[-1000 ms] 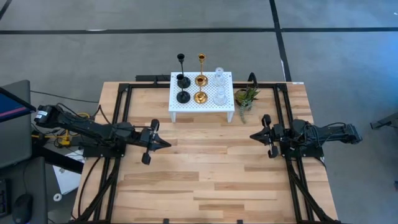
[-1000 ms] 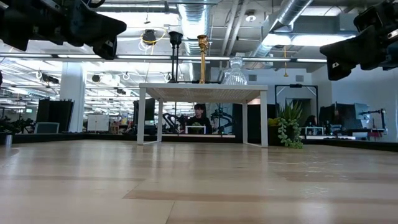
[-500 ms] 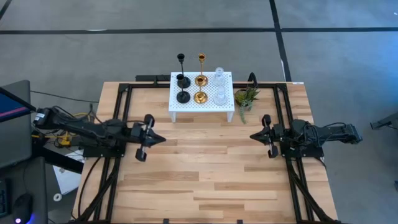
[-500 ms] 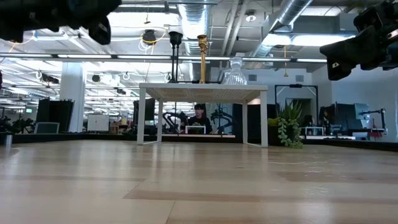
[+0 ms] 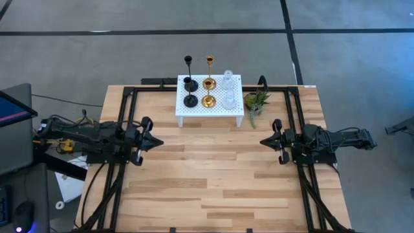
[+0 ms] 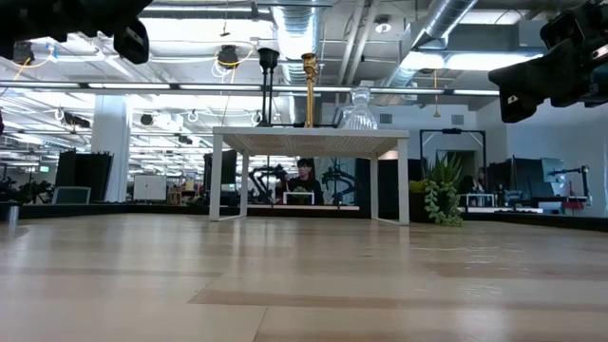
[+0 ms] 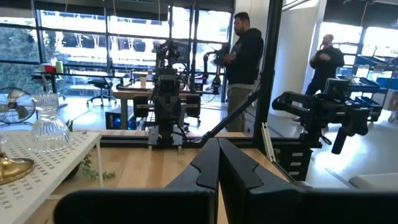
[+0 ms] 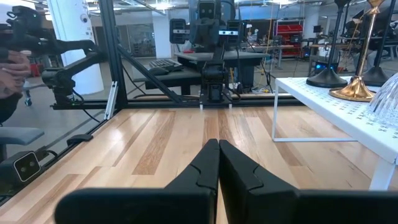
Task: Pick & Place candle stick holders
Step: Return to Home Position
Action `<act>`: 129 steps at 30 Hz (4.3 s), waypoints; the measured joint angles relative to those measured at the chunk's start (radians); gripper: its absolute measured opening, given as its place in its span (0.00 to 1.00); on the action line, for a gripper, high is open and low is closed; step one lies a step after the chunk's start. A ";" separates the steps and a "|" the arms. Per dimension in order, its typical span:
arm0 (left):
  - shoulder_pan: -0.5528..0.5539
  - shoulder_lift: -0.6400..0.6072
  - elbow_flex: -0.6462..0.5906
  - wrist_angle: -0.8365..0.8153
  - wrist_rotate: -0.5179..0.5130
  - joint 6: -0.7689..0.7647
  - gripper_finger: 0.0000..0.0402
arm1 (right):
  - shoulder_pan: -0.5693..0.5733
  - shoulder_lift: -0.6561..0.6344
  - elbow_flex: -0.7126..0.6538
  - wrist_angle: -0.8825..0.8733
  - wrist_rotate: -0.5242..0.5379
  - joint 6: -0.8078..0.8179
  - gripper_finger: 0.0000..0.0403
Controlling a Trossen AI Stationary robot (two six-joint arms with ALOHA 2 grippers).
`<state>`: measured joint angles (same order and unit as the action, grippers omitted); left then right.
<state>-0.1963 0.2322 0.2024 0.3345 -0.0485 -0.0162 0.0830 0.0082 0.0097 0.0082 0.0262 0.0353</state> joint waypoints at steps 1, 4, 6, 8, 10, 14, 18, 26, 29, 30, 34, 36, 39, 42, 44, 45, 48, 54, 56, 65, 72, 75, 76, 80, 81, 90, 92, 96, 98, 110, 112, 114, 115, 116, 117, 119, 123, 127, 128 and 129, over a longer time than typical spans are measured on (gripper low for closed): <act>0.000 -0.016 0.000 -0.013 0.000 0.000 0.01 | 0.000 0.000 0.000 0.000 0.000 0.000 0.00; 0.000 -0.060 0.000 -0.057 0.000 0.000 0.01 | 0.000 0.000 0.000 0.000 0.000 0.000 0.00; 0.000 -0.088 0.000 -0.088 0.000 0.000 0.01 | 0.000 0.000 0.000 0.000 0.000 0.000 0.00; 0.000 -0.109 0.000 -0.108 0.000 0.000 0.01 | 0.000 0.000 0.000 0.000 0.000 0.000 0.00; 0.000 -0.126 0.000 -0.125 0.000 -0.013 0.01 | 0.000 0.000 0.000 0.000 0.000 0.000 0.00; 0.000 -0.156 0.000 -0.135 0.000 -0.026 0.01 | 0.000 0.000 0.000 0.000 0.000 0.000 0.00; 0.000 -0.189 0.000 -0.143 0.000 -0.026 0.01 | 0.000 0.000 0.000 0.000 0.000 0.000 0.00; 0.000 -0.231 0.014 -0.248 0.000 -0.014 0.01 | 0.000 0.000 0.000 0.000 0.000 0.000 0.00; 0.000 -0.232 0.016 -0.246 -0.003 -0.010 0.01 | 0.000 -0.001 0.000 0.000 0.000 0.000 0.00; 0.000 -0.232 0.016 -0.245 -0.003 -0.009 0.01 | 0.000 -0.001 0.000 0.000 0.000 0.000 0.00; 0.000 -0.232 0.016 -0.248 -0.009 0.032 0.01 | 0.000 -0.001 0.000 0.000 0.000 0.000 0.00; 0.000 -0.232 0.016 -0.256 -0.011 0.035 0.01 | 0.000 -0.001 0.000 0.000 0.000 0.000 0.00; 0.000 -0.232 0.016 -0.299 -0.011 0.030 0.01 | 0.000 -0.001 0.000 0.000 0.000 0.000 0.00; 0.000 -0.231 0.013 -0.320 -0.011 0.003 0.01 | 0.000 -0.001 0.000 0.000 0.000 0.000 0.00; 0.000 -0.232 0.001 -0.319 -0.011 -0.002 0.01 | 0.000 -0.001 0.000 0.000 0.000 0.000 0.00; 0.000 -0.232 -0.006 -0.318 -0.011 -0.002 0.01 | 0.000 -0.001 0.000 0.000 0.000 0.000 0.00; 0.000 -0.231 -0.032 -0.322 -0.011 -0.002 0.01 | 0.000 -0.001 0.000 0.000 0.000 0.000 0.00; 0.000 -0.232 -0.057 -0.319 -0.011 0.002 0.01 | 0.000 -0.001 0.000 0.000 0.000 0.000 0.00; 0.000 -0.232 -0.069 -0.316 -0.011 0.003 0.01 | 0.000 -0.001 0.000 0.000 0.000 0.000 0.00; 0.000 -0.232 -0.141 -0.311 -0.011 0.003 0.01 | 0.000 -0.001 0.000 0.000 0.000 0.000 0.00; 0.000 -0.231 -0.197 -0.308 -0.008 -0.003 0.01 | 0.000 -0.001 0.000 0.000 0.000 0.000 0.00; 0.000 -0.223 -0.197 -0.308 -0.008 -0.011 0.01 | 0.000 -0.001 0.000 0.000 0.000 0.000 0.00; 0.000 -0.223 -0.197 -0.308 -0.008 -0.011 0.01 | 0.000 -0.001 0.000 0.000 0.000 0.000 0.00; 0.000 -0.223 -0.197 -0.305 -0.009 -0.011 0.01 | 0.000 -0.001 0.000 0.000 0.000 0.000 0.00; 0.000 -0.223 -0.197 -0.304 -0.011 -0.011 0.01 | 0.000 -0.001 0.000 0.000 0.000 0.000 0.00; 0.000 -0.223 -0.197 -0.299 -0.011 -0.011 0.01 | 0.000 -0.001 0.000 0.000 0.000 0.000 0.00; 0.000 -0.223 -0.197 -0.297 -0.011 -0.011 0.01 | 0.000 -0.001 0.000 0.000 0.000 0.000 0.00; 0.000 -0.223 -0.197 -0.292 -0.011 -0.011 0.01 | 0.000 -0.001 0.000 0.000 0.000 0.000 0.00; 0.000 -0.223 -0.197 -0.290 -0.011 -0.011 0.01 | 0.000 -0.001 0.000 0.000 0.000 0.000 0.00; 0.000 -0.223 -0.197 -0.288 -0.011 -0.011 0.01 | 0.000 -0.001 0.000 0.000 0.000 0.000 0.00; 0.000 -0.223 -0.197 -0.284 -0.011 -0.011 0.01 | 0.000 -0.001 0.000 0.000 0.000 0.000 0.00; 0.000 -0.223 -0.197 -0.282 -0.011 -0.011 0.01 | 0.000 -0.001 0.000 0.000 0.000 0.000 0.00; 0.000 -0.223 -0.197 -0.282 -0.011 -0.011 0.01 | 0.000 -0.001 0.000 0.000 0.000 0.000 0.00; 0.000 -0.223 -0.197 -0.282 -0.011 -0.011 0.01 | 0.000 -0.001 0.000 0.000 0.000 0.000 0.00; 0.000 -0.223 -0.197 -0.282 -0.011 -0.011 0.01 | 0.000 -0.001 0.000 0.000 0.000 0.000 0.00; 0.000 -0.223 -0.197 -0.282 -0.011 -0.011 0.01 | 0.000 -0.001 0.000 0.000 0.000 0.000 0.00; -0.006 -0.223 -0.197 -0.281 -0.011 -0.011 0.01 | 0.000 -0.001 0.000 0.000 0.000 0.000 0.00; -0.006 -0.223 -0.197 -0.281 -0.011 -0.011 0.01 | 0.000 -0.001 0.000 0.000 0.000 0.000 0.00; -0.006 -0.223 -0.197 -0.281 -0.011 -0.011 0.01 | 0.000 -0.001 0.000 0.000 0.000 0.000 0.00; -0.006 -0.223 -0.196 -0.281 -0.011 -0.011 0.01 | 0.000 -0.001 0.000 0.000 0.000 0.000 0.00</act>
<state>-0.2028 0.0093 0.0059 0.0532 -0.0593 -0.0273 0.0829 0.0071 0.0097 0.0082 0.0265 0.0349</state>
